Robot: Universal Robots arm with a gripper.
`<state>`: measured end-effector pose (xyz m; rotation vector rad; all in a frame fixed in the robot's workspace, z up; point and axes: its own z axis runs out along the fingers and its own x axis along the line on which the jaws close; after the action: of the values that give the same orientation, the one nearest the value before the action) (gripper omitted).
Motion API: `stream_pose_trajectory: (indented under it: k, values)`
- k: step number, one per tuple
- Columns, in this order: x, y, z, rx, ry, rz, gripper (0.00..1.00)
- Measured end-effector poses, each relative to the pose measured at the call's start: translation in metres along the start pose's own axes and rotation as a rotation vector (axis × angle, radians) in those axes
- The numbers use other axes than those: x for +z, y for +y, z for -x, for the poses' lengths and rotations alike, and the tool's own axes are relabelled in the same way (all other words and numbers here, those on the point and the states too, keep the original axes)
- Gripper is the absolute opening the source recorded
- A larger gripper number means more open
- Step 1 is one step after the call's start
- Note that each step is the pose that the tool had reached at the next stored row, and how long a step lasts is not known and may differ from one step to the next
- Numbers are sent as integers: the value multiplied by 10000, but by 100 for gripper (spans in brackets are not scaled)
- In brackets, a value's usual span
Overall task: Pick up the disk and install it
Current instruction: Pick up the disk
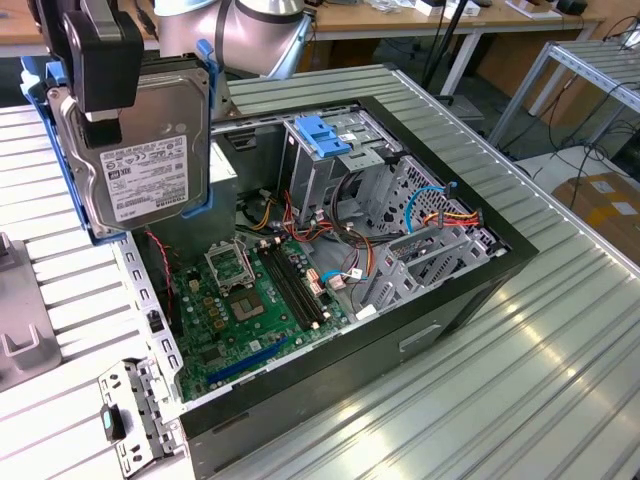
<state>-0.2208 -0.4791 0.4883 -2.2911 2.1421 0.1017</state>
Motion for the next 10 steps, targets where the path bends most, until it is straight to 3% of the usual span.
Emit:
stream_pose_trajectory:
  k: [10]
  values:
    - [-1, -6, -72, 0, 0, 0, 37]
